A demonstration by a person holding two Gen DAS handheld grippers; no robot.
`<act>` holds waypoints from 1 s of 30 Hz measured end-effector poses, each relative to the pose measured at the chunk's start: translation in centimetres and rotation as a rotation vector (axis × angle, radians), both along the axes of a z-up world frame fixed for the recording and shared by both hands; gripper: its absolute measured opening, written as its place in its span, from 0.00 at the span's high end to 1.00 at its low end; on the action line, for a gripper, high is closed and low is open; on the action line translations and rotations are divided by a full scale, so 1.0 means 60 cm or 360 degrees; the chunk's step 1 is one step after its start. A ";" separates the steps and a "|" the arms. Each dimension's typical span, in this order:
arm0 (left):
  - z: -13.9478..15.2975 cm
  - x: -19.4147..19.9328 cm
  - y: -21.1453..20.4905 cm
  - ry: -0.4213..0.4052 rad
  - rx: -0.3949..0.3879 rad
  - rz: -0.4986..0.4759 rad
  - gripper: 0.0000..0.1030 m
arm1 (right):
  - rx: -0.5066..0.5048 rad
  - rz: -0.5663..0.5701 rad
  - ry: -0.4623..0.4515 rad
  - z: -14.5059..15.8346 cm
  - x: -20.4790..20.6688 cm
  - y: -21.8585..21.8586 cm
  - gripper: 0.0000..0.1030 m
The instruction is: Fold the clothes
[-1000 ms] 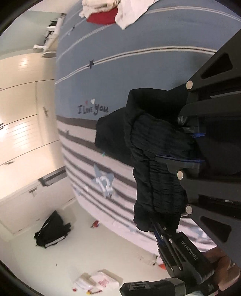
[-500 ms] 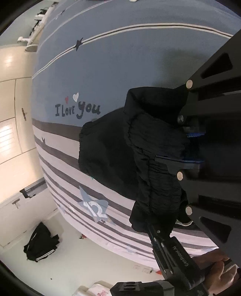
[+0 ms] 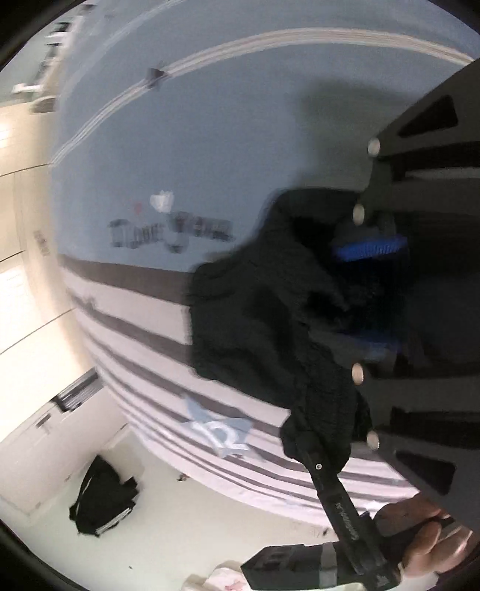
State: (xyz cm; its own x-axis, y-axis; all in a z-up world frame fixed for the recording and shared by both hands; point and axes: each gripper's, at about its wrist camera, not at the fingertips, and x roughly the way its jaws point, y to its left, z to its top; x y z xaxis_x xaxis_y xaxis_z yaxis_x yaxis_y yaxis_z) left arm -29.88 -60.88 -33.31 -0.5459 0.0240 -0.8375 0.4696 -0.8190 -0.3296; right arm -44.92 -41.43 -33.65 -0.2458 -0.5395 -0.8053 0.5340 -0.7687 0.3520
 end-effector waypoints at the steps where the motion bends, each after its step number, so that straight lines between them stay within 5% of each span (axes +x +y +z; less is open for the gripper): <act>1: 0.002 -0.008 0.004 -0.0006 -0.0050 -0.0033 0.79 | -0.0009 0.0003 0.0032 0.009 -0.004 0.000 0.57; 4: 0.011 -0.032 0.014 0.0005 -0.0164 -0.0100 0.78 | -0.0005 -0.0015 0.0112 0.026 -0.024 -0.008 0.56; 7: 0.030 -0.051 0.001 0.0050 -0.0144 -0.0052 0.69 | 0.0080 -0.0031 0.0187 0.030 -0.045 -0.019 0.56; 10: 0.057 -0.060 -0.023 0.0126 -0.0139 0.0018 0.50 | 0.0043 -0.0136 0.0214 0.046 -0.063 -0.007 0.56; 13: 0.078 -0.048 -0.028 0.0135 -0.0271 0.0021 0.50 | -0.0094 -0.0221 0.0119 0.069 -0.074 0.021 0.56; 16: 0.090 -0.008 -0.005 0.0156 -0.0383 -0.0096 0.50 | -0.0066 -0.0178 0.0239 0.090 -0.040 0.045 0.55; 17: 0.090 0.012 0.010 0.0169 -0.0419 -0.0146 0.54 | -0.0032 -0.0113 0.0280 0.090 -0.019 0.048 0.55; 18: 0.090 0.031 0.025 0.0178 -0.0452 -0.0196 0.73 | 0.0004 -0.0053 0.0308 0.087 0.001 0.051 0.56; 19: 0.085 0.043 0.040 0.0160 -0.0461 -0.0246 0.81 | 0.0041 0.0007 0.0321 0.081 0.022 0.053 0.56; 21: 0.069 0.071 0.072 0.0122 -0.0455 -0.0355 0.98 | 0.0120 0.0168 0.0329 0.061 0.074 0.052 0.73; 26: 0.013 0.078 0.125 0.0019 -0.0376 -0.0509 0.98 | 0.0220 0.0348 0.0234 -0.007 0.146 0.038 0.82; 30: -0.026 0.033 0.105 -0.0047 -0.0302 -0.0421 0.98 | 0.0248 0.0301 0.0175 -0.043 0.124 0.009 0.82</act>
State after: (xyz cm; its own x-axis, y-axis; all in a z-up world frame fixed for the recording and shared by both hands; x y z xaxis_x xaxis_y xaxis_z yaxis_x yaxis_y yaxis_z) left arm -27.87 -54.59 -34.90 -0.5170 0.0036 -0.8560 0.2395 -0.9594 -0.1487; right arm -37.50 -40.87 -36.22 -0.2429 -0.4556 -0.8564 0.7017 -0.6921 0.1692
